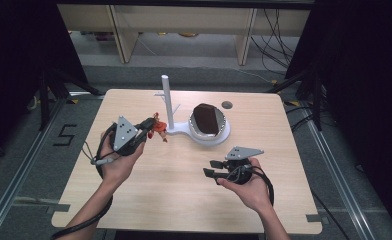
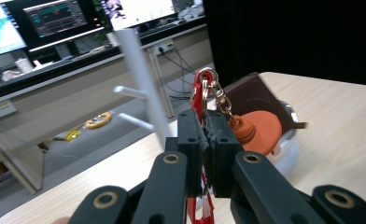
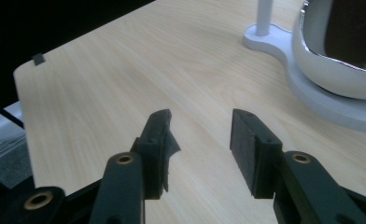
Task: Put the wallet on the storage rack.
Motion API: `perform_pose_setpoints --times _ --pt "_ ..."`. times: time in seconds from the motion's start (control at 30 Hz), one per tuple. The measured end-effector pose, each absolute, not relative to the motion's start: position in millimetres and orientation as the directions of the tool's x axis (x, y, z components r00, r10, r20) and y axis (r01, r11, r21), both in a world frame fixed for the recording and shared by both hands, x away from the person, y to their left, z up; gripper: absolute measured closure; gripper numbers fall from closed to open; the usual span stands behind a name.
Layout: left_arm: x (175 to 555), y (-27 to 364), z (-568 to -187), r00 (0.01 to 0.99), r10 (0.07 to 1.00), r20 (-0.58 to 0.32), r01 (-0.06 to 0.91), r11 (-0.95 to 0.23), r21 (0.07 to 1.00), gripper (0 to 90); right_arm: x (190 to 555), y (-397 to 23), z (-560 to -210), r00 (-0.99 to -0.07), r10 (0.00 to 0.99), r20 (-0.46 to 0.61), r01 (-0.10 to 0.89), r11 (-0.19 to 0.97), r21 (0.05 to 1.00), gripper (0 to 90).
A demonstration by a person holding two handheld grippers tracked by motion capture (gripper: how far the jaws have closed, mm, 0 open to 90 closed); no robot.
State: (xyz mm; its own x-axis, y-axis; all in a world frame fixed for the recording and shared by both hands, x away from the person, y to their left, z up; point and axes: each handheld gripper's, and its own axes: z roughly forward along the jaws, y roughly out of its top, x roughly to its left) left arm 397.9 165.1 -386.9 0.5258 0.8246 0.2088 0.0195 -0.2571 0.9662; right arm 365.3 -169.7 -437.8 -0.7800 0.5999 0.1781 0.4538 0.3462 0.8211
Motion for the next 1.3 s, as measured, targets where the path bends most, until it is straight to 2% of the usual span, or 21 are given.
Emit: perform_pose_setpoints --times 0.07,0.27,0.3,0.4,0.5,0.63,0.73,0.9,1.0,1.2,1.3 --pt "399.8 167.3 -386.5 0.519 0.829 0.208 0.022 -0.257 0.966 85.5 363.1 -170.5 -439.0 -0.759 0.618 0.205 0.484 0.323 0.813 58.6" --pt "414.6 177.3 -386.7 0.473 0.858 0.199 0.040 -0.247 0.968 85.5 364.3 -182.7 -443.6 -0.730 0.656 0.191 0.487 0.304 0.819 58.0" --pt "418.1 178.7 -386.6 0.463 0.865 0.193 0.044 -0.240 0.970 85.6 367.0 -184.1 -445.6 -0.748 0.639 0.179 0.462 0.308 0.831 58.0" --pt "433.4 181.3 -384.1 0.444 0.877 0.185 0.044 -0.227 0.973 85.5 361.9 -186.9 -446.0 -0.710 0.671 0.216 0.514 0.284 0.809 57.8" --pt "443.0 180.4 -381.0 0.438 0.878 0.191 0.040 -0.231 0.972 85.5 364.6 -189.8 -449.0 -0.725 0.659 0.201 0.487 0.283 0.827 57.8" --pt "452.0 178.0 -379.4 0.434 0.880 0.193 0.037 -0.231 0.972 85.5 363.5 -192.0 -452.0 -0.706 0.671 0.225 0.509 0.260 0.820 57.7" --pt "460.9 175.2 -380.5 0.414 0.889 0.194 0.051 -0.235 0.971 85.5 365.3 -195.1 -454.3 -0.712 0.673 0.201 0.493 0.274 0.826 57.7" --pt "467.8 173.3 -384.0 0.408 0.892 0.194 0.061 -0.238 0.969 85.5 363.7 -195.3 -455.7 -0.699 0.678 0.228 0.517 0.259 0.816 57.6" --pt "472.4 172.9 -386.8 0.402 0.895 0.193 0.078 -0.243 0.967 85.5 365.9 -197.2 -457.6 -0.708 0.678 0.199 0.489 0.268 0.830 57.5" --pt "475.7 169.8 -388.9 0.402 0.894 0.199 0.079 -0.251 0.965 85.4 364.2 -197.5 -456.2 -0.693 0.688 0.216 0.514 0.261 0.817 57.5" --pt "476.6 168.9 -388.2 0.402 0.893 0.204 0.077 -0.255 0.964 85.4 365.9 -198.6 -457.0 -0.704 0.682 0.198 0.493 0.268 0.828 57.5"
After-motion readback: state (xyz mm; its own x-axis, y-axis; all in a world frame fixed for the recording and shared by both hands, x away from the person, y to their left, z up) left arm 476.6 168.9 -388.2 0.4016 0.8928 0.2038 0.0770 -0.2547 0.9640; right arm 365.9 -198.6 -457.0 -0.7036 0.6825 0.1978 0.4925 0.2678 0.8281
